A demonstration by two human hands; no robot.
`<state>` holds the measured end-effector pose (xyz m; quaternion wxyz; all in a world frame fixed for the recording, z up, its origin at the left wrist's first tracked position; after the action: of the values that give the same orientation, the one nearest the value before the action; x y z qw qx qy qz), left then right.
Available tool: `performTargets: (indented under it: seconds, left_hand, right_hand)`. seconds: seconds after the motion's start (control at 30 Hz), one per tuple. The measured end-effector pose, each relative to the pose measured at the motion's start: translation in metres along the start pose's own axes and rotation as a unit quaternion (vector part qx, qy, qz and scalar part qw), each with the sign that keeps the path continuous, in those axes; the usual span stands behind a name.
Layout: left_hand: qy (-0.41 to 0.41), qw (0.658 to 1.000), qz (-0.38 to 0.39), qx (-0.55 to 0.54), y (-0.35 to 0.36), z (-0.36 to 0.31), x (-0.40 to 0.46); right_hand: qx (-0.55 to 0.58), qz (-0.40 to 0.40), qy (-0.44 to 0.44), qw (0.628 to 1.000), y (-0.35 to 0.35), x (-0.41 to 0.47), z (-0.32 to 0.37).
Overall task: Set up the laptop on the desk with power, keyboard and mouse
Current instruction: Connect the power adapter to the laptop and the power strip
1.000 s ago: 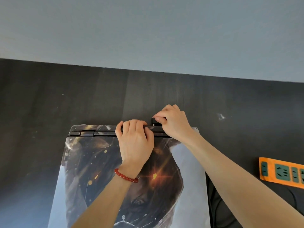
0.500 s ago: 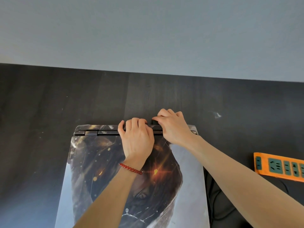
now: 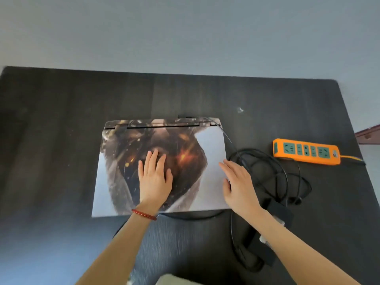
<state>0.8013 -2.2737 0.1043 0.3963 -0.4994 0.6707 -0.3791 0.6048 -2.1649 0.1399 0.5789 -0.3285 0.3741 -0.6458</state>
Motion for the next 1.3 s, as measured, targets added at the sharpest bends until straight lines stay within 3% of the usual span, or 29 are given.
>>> performTargets:
  seconds: [0.13, 0.27, 0.37, 0.5, 0.57, 0.67, 0.73, 0.83, 0.93, 1.0, 1.07, 1.17, 1.23, 1.3]
  left_hand:
    - [-0.042, 0.999, -0.024, -0.014, -0.016, 0.035, -0.077]
    - [-0.172, 0.984, -0.046, -0.005, -0.033, 0.076, -0.135]
    - [-0.294, 0.955, 0.029, 0.017, -0.038, 0.105, -0.160]
    - [-0.314, 0.936, 0.109, -0.113, -0.047, 0.118, -0.161]
    - [-0.322, 0.904, 0.153, -0.236, -0.055, 0.106, -0.158]
    - [-0.316, 0.849, 0.203, -0.371, -0.073, 0.080, -0.148]
    - [-0.289, 0.816, 0.245, -0.436, -0.090, 0.058, -0.140]
    - [-0.269, 0.765, 0.290, -0.508, -0.112, 0.025, -0.126]
    - [-0.248, 0.740, 0.292, -0.553, -0.121, -0.008, -0.114]
    - [-0.214, 0.782, 0.289, -0.509, -0.119, -0.038, -0.109]
    - [-0.159, 0.852, 0.254, -0.429, -0.110, -0.063, -0.105]
    - [-0.033, 0.948, 0.134, -0.287, -0.093, -0.106, -0.105]
    - [0.015, 0.958, 0.088, -0.273, -0.081, -0.127, -0.108]
    - [0.068, 0.964, 0.110, -0.232, -0.064, -0.143, -0.110]
  right_hand:
    - [-0.010, 0.033, -0.066, 0.997, 0.019, -0.047, 0.030]
    - [0.007, 0.062, -0.111, 0.992, 0.040, -0.073, 0.066]
    - [0.032, 0.104, -0.122, 0.987, 0.057, -0.086, 0.086]
    - [0.139, 0.197, -0.053, 0.969, 0.070, -0.099, 0.107]
    - [0.222, 0.278, 0.003, 0.935, 0.072, -0.107, 0.117]
    - [0.347, 0.387, 0.067, 0.852, 0.072, -0.115, 0.133]
    - [0.416, 0.387, 0.083, 0.819, 0.062, -0.119, 0.141]
    - [0.486, 0.320, 0.096, 0.808, 0.038, -0.119, 0.141]
    - [0.464, 0.164, 0.115, 0.863, 0.005, -0.117, 0.122]
    - [0.393, 0.015, 0.133, 0.910, -0.022, -0.120, 0.097]
    - [0.344, -0.119, 0.166, 0.916, -0.045, -0.125, 0.069]
    - [0.348, -0.283, 0.240, 0.861, -0.084, -0.144, 0.025]
    - [0.352, -0.343, 0.291, 0.821, -0.099, -0.158, -0.002]
    - [0.359, -0.376, 0.342, 0.783, -0.106, -0.171, -0.026]
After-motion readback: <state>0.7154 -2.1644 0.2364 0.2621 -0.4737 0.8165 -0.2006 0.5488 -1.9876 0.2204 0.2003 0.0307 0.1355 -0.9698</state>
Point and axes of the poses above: each hand's wrist, its own x-axis towards the middle knuckle, its own y-axis out of the palm, z = x × y, the point moved 1 cm from there along x, towards the middle knuckle, and after that the axes turned 10 degrees about -y, right-handed, at the moved point
